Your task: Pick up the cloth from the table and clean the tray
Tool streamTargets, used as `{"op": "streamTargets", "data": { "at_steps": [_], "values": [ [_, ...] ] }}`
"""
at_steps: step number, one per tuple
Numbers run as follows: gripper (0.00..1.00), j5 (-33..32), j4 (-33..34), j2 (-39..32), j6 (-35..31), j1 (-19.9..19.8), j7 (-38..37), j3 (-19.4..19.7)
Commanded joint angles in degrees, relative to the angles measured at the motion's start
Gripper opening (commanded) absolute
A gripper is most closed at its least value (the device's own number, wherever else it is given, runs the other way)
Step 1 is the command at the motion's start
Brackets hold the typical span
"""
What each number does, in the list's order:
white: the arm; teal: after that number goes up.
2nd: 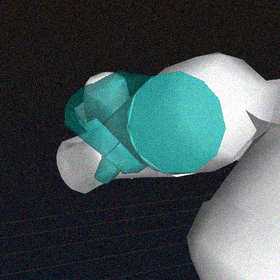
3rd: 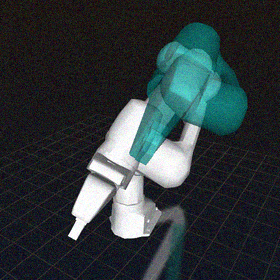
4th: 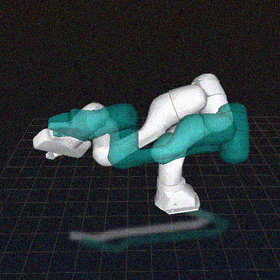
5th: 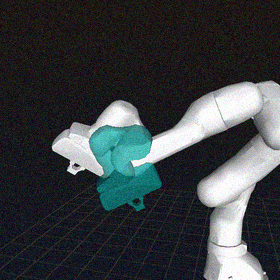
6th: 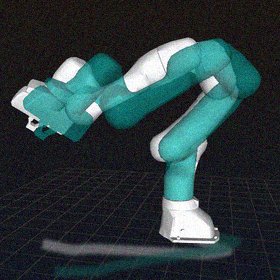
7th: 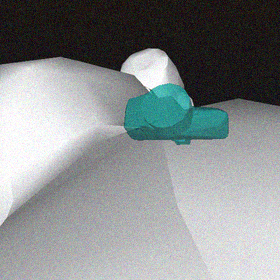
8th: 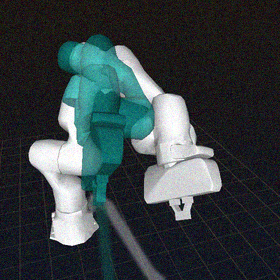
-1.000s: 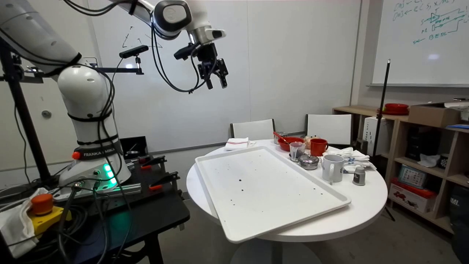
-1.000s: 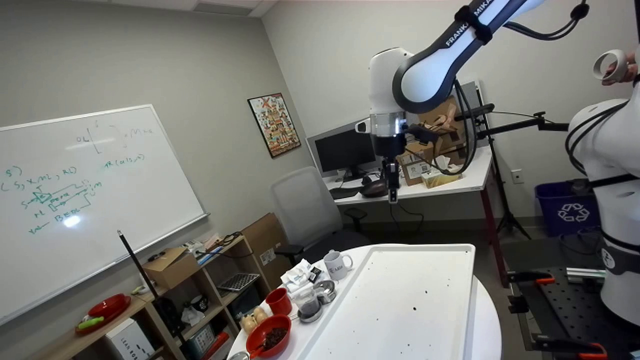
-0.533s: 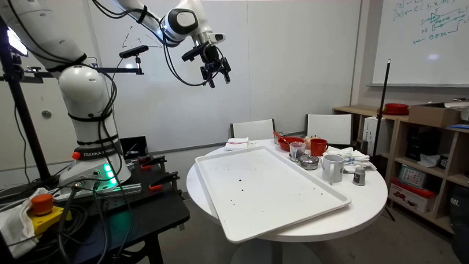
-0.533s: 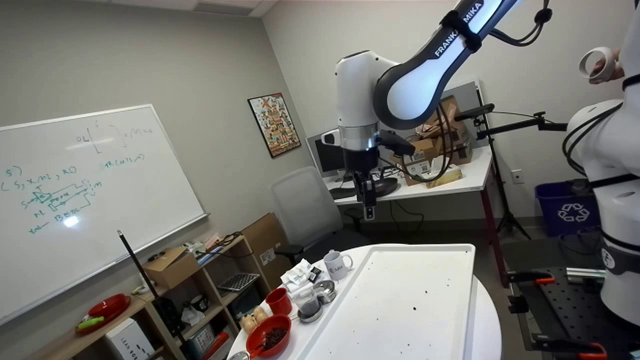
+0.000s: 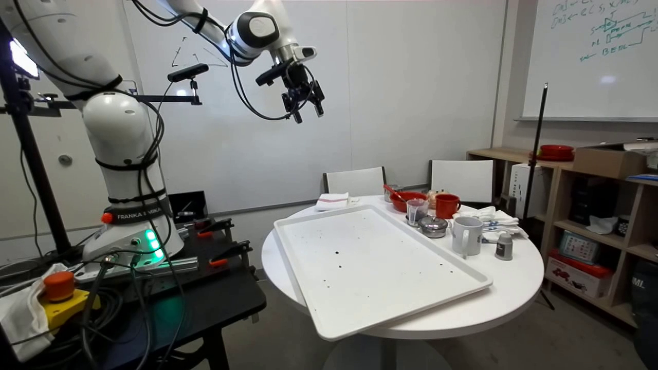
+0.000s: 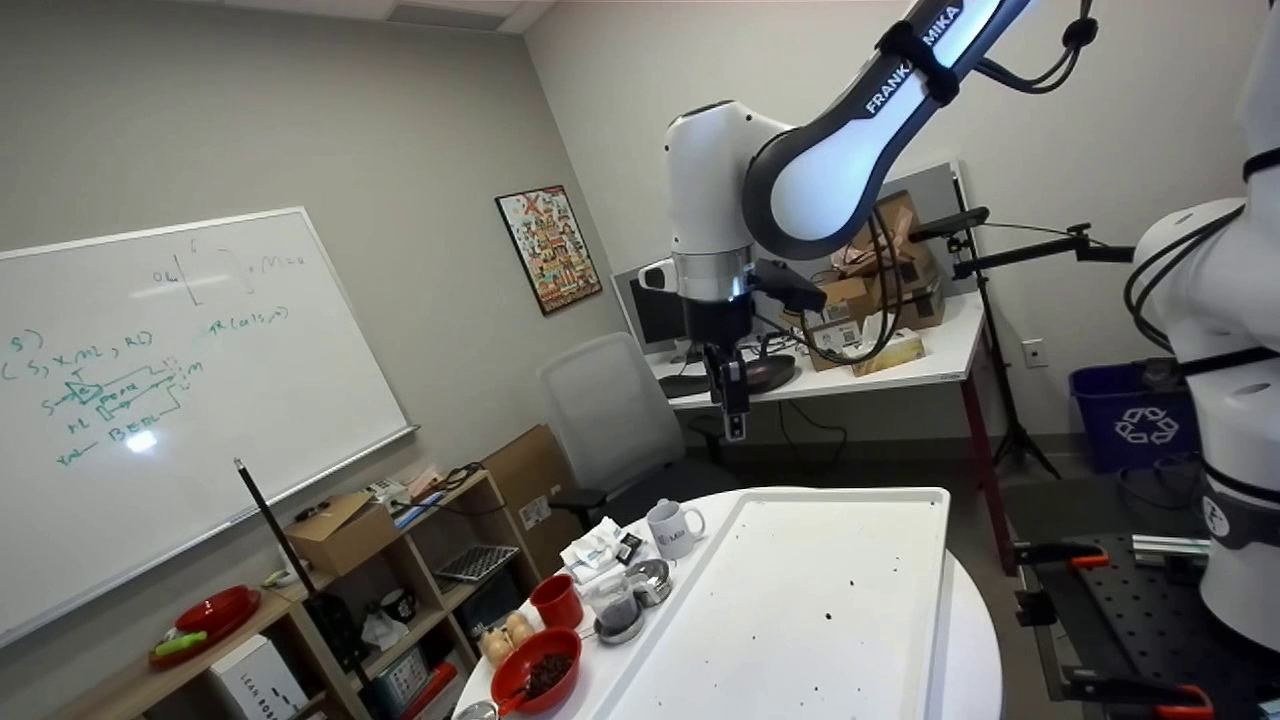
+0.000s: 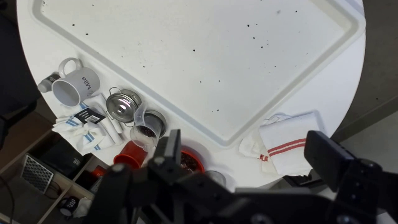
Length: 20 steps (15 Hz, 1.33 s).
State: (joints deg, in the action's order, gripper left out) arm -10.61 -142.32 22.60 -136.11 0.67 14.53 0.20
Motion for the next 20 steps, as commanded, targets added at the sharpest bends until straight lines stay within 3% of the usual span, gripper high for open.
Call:
{"op": "streamTargets", "data": {
  "at_steps": [1,7,13,20],
  "values": [
    [1.00,0.50,-0.03,-0.40,-0.37,0.50,0.34,0.68],
    [1.00,7.46,5.23,-9.34,-3.54,4.02,6.05,2.23],
    [1.00,14.42,18.41,-23.37,-0.53,5.85,12.30,0.11],
    [1.00,13.70,36.84,-39.93,7.93,4.43,6.29,-4.04]
  ]
}}
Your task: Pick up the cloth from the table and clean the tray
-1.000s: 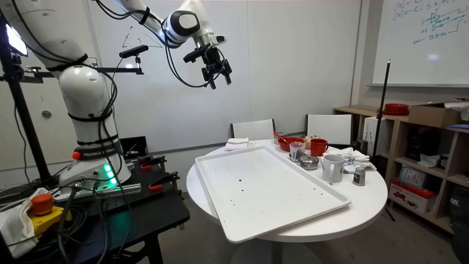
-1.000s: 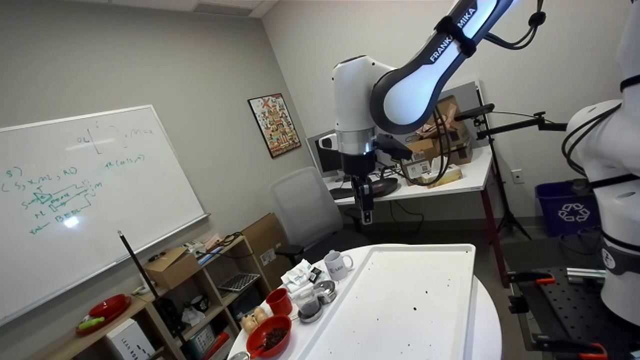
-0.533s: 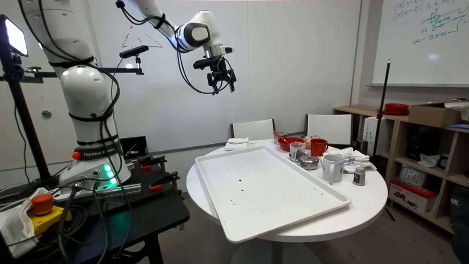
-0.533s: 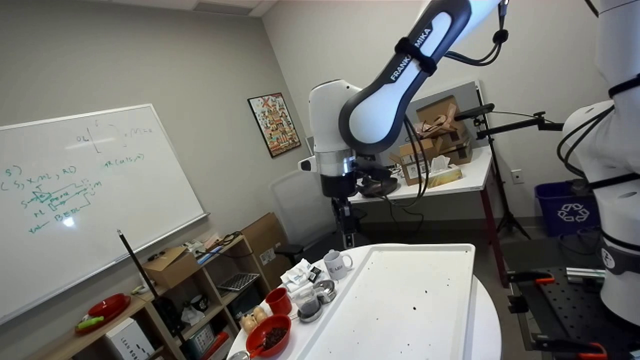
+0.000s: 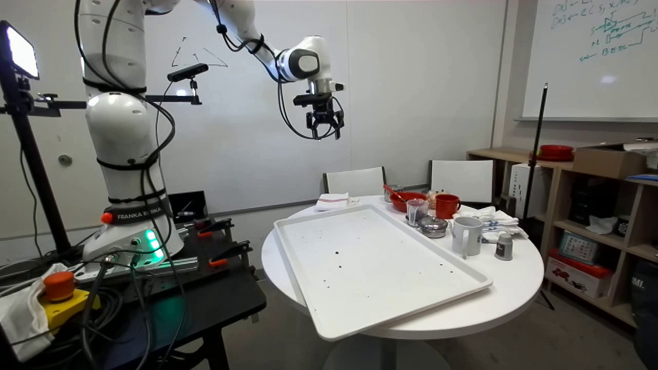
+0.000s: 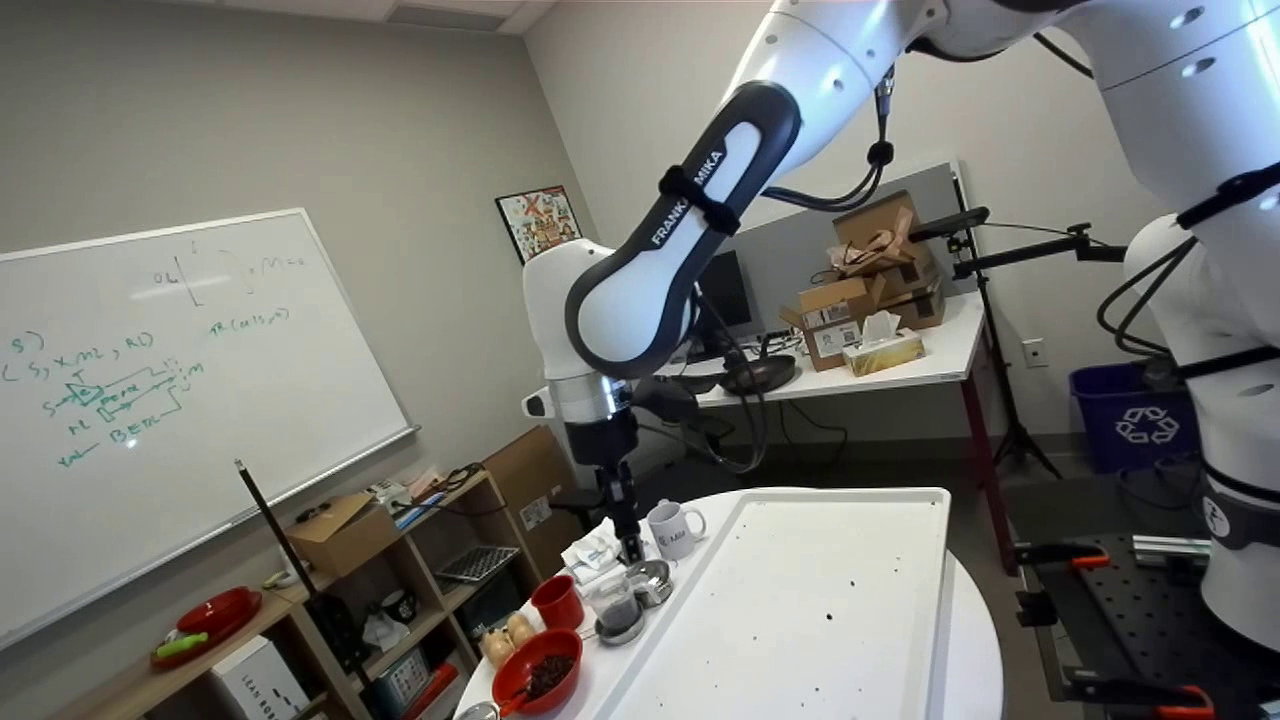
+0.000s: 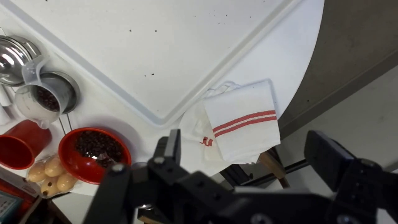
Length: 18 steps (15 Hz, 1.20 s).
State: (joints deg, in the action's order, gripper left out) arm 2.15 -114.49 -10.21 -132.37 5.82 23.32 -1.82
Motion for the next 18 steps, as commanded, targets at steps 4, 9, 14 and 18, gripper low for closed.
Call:
{"op": "streamTargets", "data": {
  "at_steps": [4,9,14,18],
  "values": [
    [1.00,-0.89,14.71,-13.06,5.92,0.72,-6.59,-4.32],
    [1.00,-8.74,19.47,-19.27,7.45,4.85,-11.99,-4.18],
    [1.00,-14.47,24.64,-25.90,8.56,5.97,-13.70,-3.12],
    [1.00,-15.51,28.07,-30.97,7.66,5.12,-9.64,-3.71]
  ]
}}
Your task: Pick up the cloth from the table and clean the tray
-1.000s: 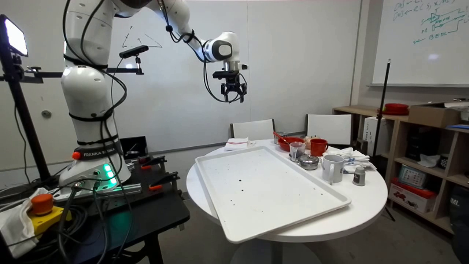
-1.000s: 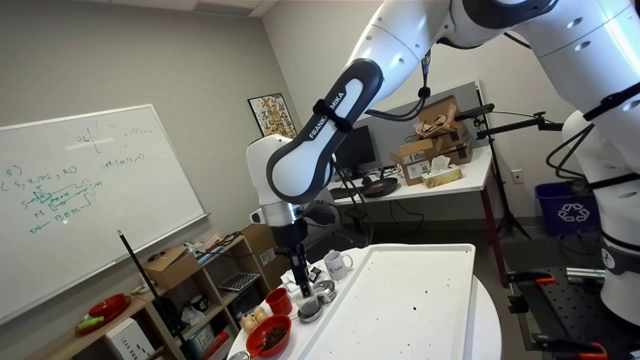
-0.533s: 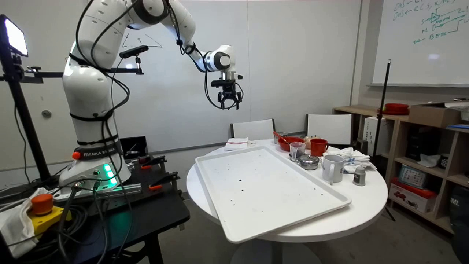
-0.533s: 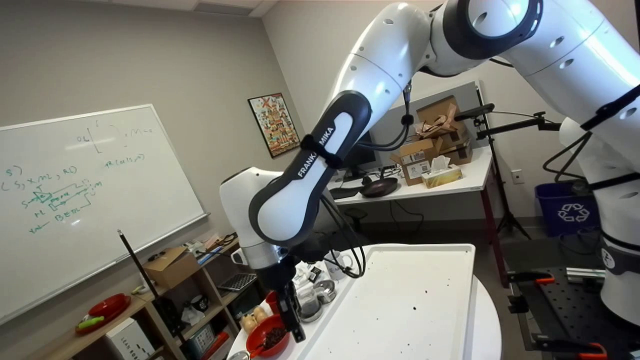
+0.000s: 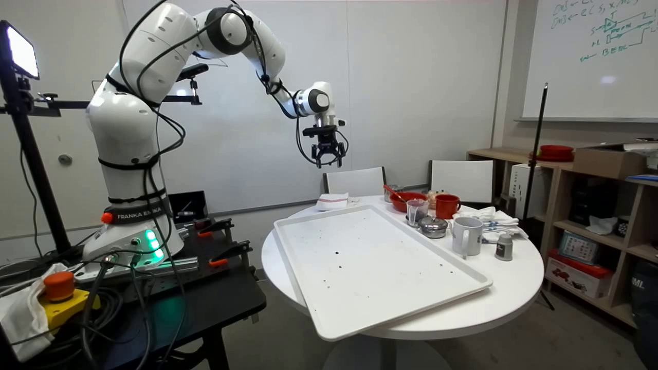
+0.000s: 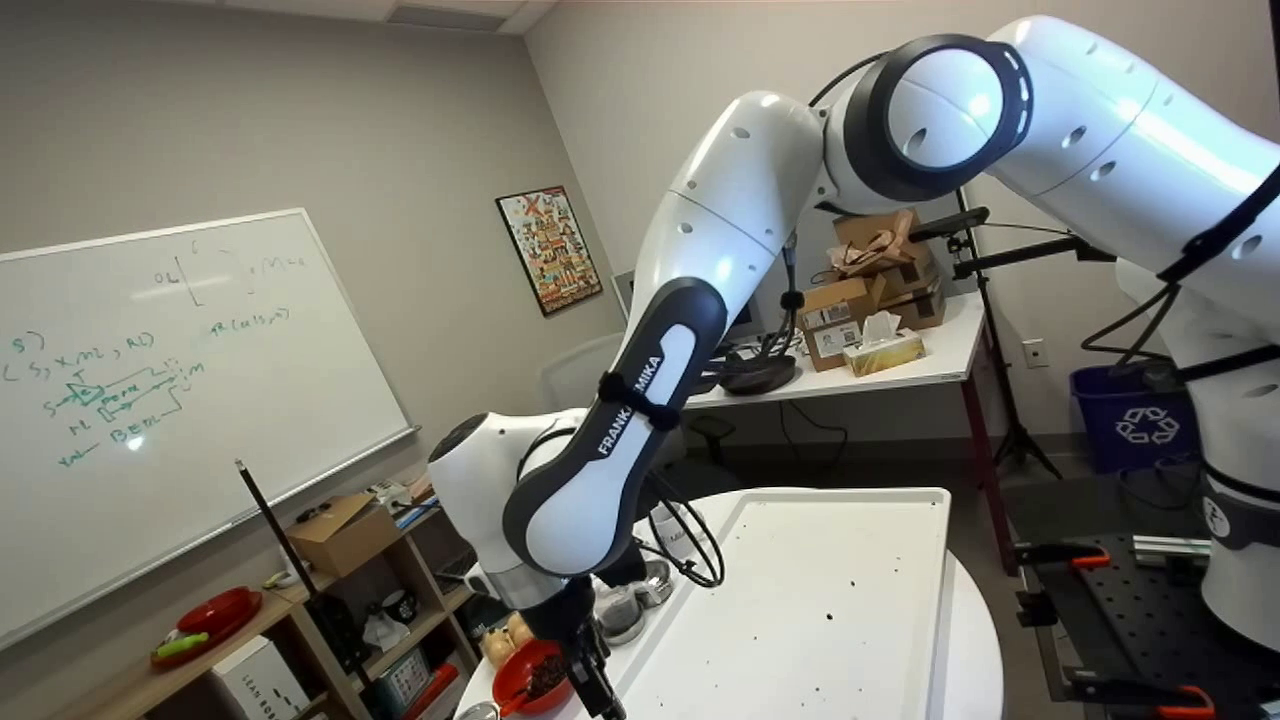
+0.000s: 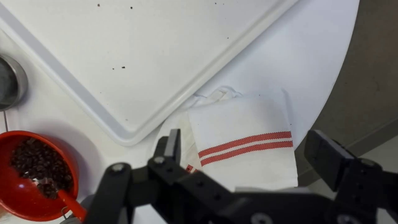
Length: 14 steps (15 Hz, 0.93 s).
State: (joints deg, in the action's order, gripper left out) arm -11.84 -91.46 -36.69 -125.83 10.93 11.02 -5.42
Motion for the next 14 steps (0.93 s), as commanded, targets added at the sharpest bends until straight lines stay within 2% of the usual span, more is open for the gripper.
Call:
{"op": "streamTargets", "data": {
  "at_steps": [1,7,8,9,14],
  "values": [
    [1.00,-1.56,5.89,-5.54,1.48,-0.07,4.26,-0.48],
    [1.00,-3.65,11.50,-10.21,5.51,1.33,11.70,-1.59],
    [1.00,-4.86,11.40,-9.90,6.42,2.01,12.49,-1.36],
    [1.00,-3.00,8.32,-8.58,3.43,0.83,10.23,-1.68],
    [1.00,-4.01,9.50,-8.99,4.87,1.62,11.36,-1.74]
  ]
}}
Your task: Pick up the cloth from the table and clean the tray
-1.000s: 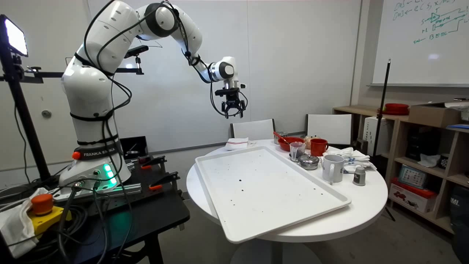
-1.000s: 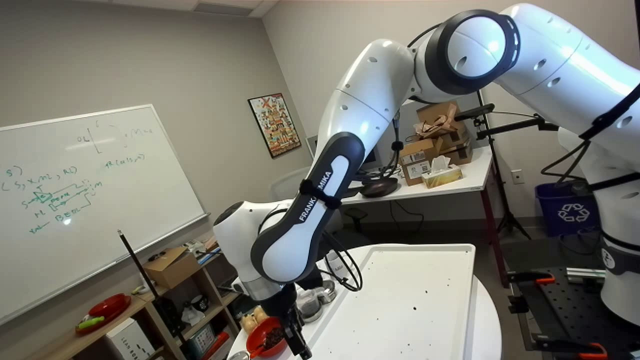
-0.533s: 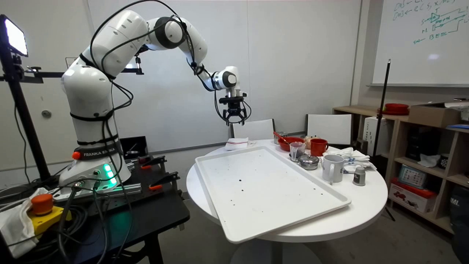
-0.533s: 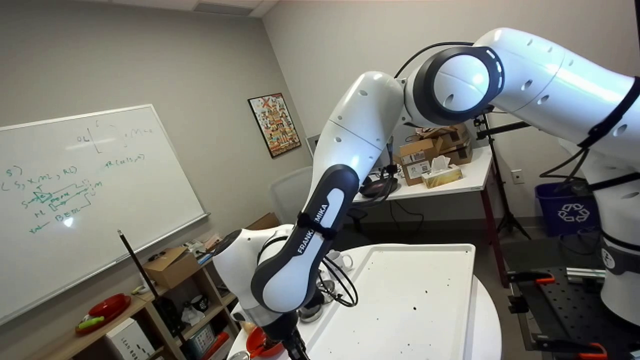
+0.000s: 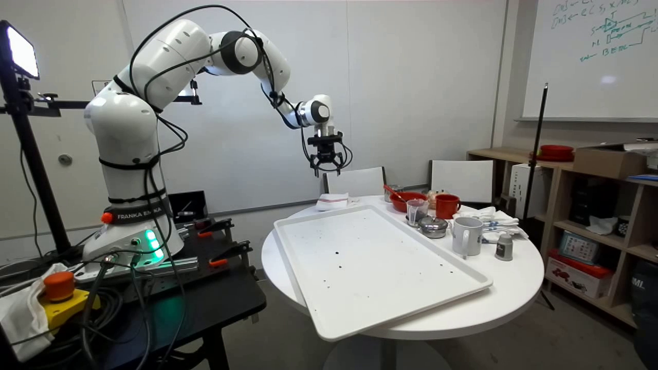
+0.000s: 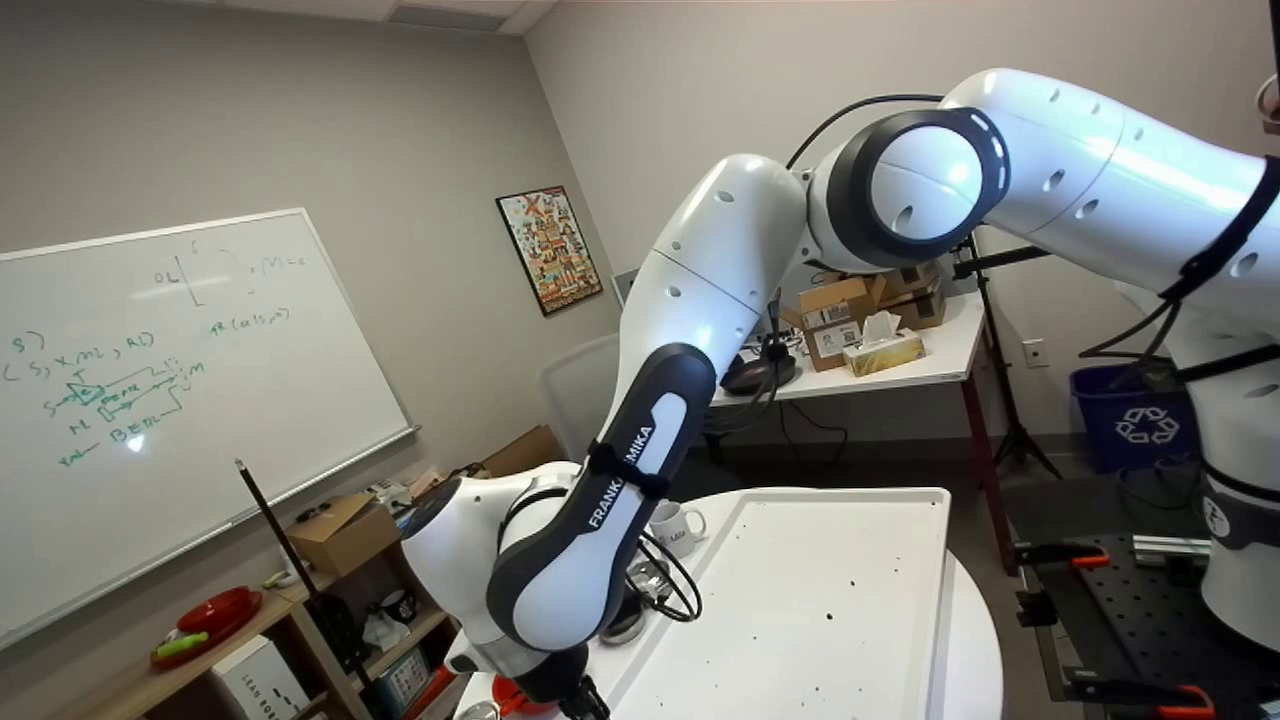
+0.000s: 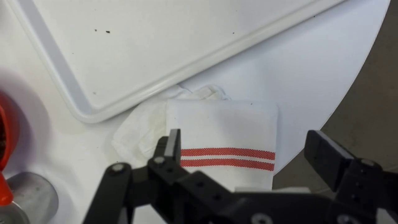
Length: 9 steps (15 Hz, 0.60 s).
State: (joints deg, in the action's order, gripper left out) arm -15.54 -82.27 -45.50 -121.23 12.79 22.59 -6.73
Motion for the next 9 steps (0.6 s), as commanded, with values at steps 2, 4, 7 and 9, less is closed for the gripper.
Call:
{"op": "streamTargets", "data": {
  "at_steps": [2,4,7,9],
  "values": [
    [1.00,0.83,2.74,-2.51,-0.97,-1.38,0.55,-0.72],
    [1.00,1.82,6.10,-5.89,-1.70,-2.06,1.42,-1.21],
    [1.00,2.30,10.97,-10.51,-3.05,-2.44,1.78,-1.57],
    [1.00,3.13,13.81,-12.95,-3.41,-3.00,2.90,-2.50]
  ]
}}
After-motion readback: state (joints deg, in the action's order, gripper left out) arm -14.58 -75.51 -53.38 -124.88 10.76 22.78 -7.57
